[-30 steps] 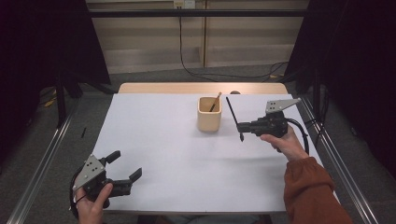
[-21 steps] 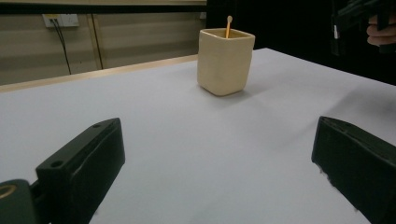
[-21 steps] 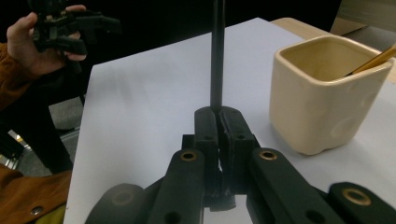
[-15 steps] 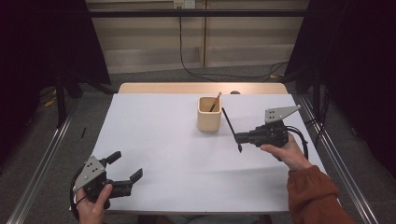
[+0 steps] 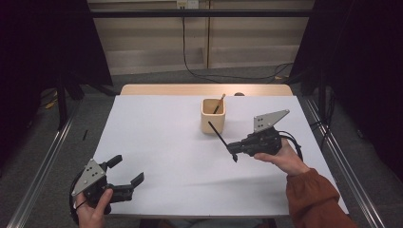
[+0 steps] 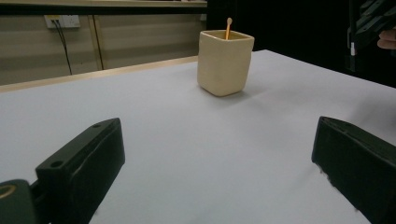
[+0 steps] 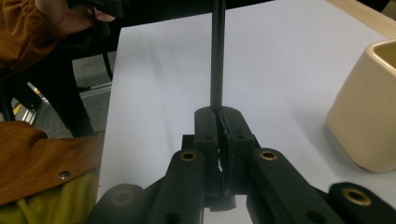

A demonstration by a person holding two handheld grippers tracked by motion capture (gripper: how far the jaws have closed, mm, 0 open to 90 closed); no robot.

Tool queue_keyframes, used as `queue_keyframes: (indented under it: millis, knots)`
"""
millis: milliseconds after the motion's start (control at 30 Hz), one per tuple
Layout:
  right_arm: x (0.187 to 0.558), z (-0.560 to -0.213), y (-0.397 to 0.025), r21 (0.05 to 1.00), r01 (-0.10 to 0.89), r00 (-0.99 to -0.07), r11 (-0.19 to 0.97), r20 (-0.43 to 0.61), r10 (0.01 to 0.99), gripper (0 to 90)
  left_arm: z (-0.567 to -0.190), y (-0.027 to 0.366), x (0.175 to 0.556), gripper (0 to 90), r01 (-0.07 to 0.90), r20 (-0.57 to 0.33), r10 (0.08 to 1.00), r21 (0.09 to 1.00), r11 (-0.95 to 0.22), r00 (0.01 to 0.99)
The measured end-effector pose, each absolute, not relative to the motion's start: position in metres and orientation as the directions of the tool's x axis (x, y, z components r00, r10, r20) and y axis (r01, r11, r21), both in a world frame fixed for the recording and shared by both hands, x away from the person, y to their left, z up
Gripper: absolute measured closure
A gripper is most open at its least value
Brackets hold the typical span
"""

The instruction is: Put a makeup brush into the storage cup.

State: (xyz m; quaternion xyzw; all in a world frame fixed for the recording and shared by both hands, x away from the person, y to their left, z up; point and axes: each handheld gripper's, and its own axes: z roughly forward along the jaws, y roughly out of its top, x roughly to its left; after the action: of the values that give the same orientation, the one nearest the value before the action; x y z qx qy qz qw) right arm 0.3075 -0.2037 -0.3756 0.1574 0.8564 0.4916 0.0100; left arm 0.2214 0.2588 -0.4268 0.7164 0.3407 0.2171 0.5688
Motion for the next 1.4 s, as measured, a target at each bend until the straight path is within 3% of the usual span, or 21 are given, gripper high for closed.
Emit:
queue_keyframes:
  millis: [533, 1033, 1400]
  knots:
    - [0.313, -0.368, -0.188, 0.732, 0.241, -0.963, 0.637, 0.101, 0.25, 86.3, -0.425, 0.258, 0.22, 2.5, 0.224, -0.053, 0.74, 0.965, -0.134, 0.671]
    - [0.319, -0.368, -0.16, 0.502, 0.196, -0.979, 0.842, 0.049, 0.199, 86.2, -0.427, 0.258, 0.221, 2.5, 0.234, -0.055, 0.734, 0.961, -0.144, 0.677]
    - [0.326, -0.373, -0.147, 0.353, 0.176, -0.984, 0.919, 0.044, 0.172, 86.2, -0.427, 0.257, 0.223, 2.6, 0.233, -0.055, 0.73, 0.962, -0.145, 0.682]
